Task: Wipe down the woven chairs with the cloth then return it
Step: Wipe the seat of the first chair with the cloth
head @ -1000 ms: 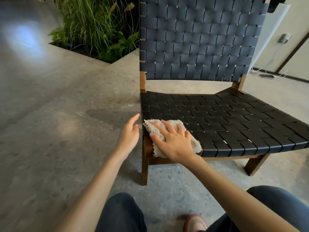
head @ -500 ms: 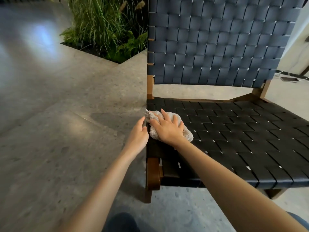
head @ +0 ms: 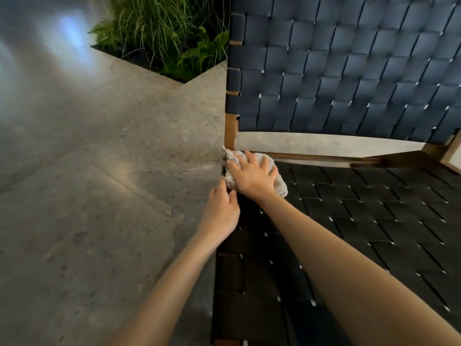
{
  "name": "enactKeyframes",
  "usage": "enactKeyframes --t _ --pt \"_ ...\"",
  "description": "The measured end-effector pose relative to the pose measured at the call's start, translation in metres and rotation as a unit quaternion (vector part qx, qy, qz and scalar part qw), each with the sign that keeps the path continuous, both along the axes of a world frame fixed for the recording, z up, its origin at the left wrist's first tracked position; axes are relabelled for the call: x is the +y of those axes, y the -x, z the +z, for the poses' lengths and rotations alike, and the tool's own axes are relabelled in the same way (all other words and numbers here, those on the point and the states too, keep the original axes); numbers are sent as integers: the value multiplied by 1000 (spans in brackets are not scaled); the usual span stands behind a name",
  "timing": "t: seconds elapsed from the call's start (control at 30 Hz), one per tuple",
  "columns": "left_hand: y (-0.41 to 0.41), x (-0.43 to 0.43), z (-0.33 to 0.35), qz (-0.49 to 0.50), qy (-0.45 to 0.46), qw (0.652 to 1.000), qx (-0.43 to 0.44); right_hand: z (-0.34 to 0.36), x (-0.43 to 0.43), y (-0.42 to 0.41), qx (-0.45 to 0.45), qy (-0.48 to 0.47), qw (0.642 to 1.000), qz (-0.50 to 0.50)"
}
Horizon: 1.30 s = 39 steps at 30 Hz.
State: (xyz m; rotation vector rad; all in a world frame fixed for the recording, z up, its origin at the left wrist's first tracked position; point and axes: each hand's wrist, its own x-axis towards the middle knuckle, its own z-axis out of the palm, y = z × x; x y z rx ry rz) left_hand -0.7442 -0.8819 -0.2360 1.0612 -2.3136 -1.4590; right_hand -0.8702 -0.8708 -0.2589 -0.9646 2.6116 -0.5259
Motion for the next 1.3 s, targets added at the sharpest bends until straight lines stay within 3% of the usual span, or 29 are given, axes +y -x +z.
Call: enactKeyframes --t 0.3,0.47,0.6,0.87,1.13,1.3 --pt "0 0 -12 58 49 997 1 -6 -18 30 35 -8 999 8" --pt "-8 0 -4 77 -32 996 42 4 0 15 39 -4 999 27" --pt "-22 4 2 62 -122 988 72 18 24 -11 -8 11 998 57" --pt "-72 21 14 47 -179 982 42 48 90 -85 -18 36 996 83" --pt "-110 39 32 98 -232 964 89 75 157 -155 -6 21 994 111" --pt "-121 51 45 55 -175 980 82 88 200 -196 35 0 991 127"
